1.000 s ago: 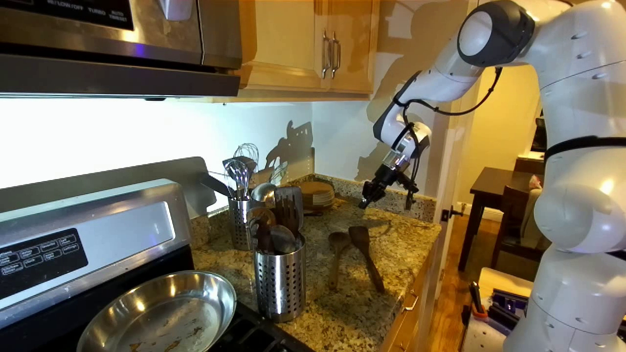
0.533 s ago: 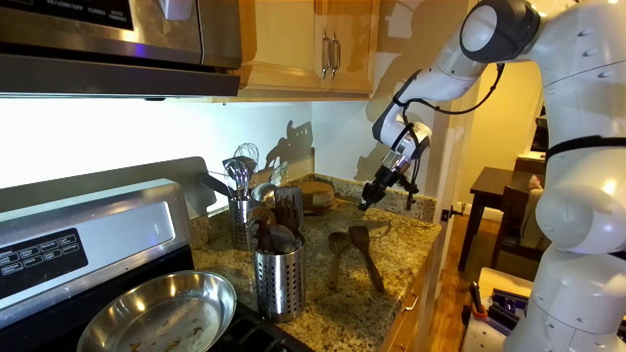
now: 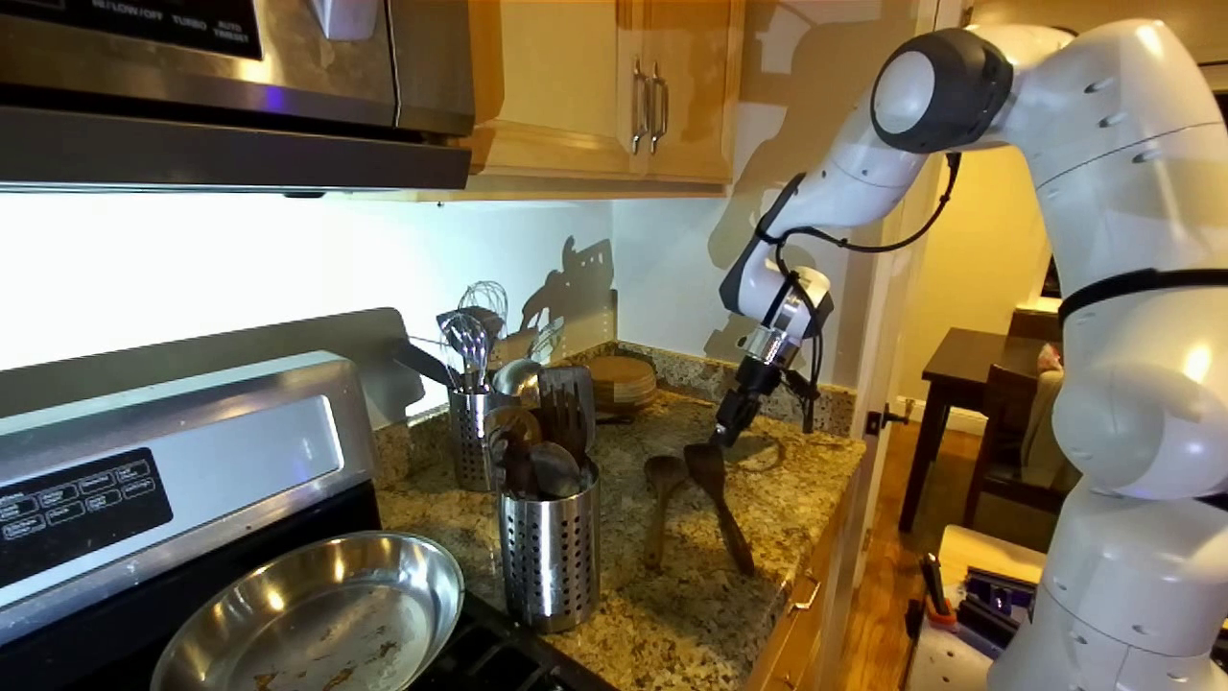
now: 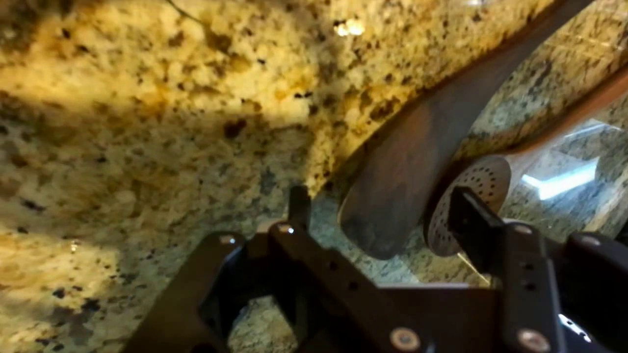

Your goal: Place the wooden spatula in the cutlery holder at the front of the countertop

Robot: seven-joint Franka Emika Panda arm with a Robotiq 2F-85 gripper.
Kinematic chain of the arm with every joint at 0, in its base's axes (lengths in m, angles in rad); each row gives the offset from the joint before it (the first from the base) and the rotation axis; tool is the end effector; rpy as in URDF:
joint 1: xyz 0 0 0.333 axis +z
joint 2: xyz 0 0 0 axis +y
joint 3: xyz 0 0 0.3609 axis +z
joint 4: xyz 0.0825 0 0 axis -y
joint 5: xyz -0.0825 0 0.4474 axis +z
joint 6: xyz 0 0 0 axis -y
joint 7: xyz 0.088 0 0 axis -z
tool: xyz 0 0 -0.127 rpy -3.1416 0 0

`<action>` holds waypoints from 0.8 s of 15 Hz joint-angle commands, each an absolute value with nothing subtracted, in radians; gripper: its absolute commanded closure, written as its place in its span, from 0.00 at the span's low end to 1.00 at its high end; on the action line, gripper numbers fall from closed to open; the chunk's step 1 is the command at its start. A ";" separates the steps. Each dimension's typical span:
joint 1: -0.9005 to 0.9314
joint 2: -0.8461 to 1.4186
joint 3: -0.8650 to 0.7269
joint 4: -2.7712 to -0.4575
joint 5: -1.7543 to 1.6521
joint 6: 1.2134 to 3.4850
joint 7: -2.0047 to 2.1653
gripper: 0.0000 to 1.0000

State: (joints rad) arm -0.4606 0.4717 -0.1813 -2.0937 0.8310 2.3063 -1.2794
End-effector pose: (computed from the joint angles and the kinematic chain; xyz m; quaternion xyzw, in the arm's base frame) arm 0.5051 -0.3489 0.1503 -0.9689 -0.0018 -0.1239 0.2144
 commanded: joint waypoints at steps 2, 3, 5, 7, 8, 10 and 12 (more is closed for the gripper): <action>-0.471 0.513 -0.175 -2.054 0.778 2.309 -1.351 0.00; -0.475 0.522 -0.171 -2.042 0.779 2.305 -1.365 0.00; -0.482 0.537 -0.164 -2.024 0.778 2.295 -1.396 0.00; -0.485 0.552 -0.160 -2.007 0.776 2.287 -1.417 0.02; -0.486 0.559 -0.158 -2.001 0.777 2.283 -1.427 0.06; -0.491 0.570 -0.153 -1.988 0.781 2.269 -1.442 0.22; -0.494 0.577 -0.147 -1.978 0.784 2.262 -1.456 0.27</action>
State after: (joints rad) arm -0.4683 0.5632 -0.1647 -2.0025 0.7932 2.2949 -1.4247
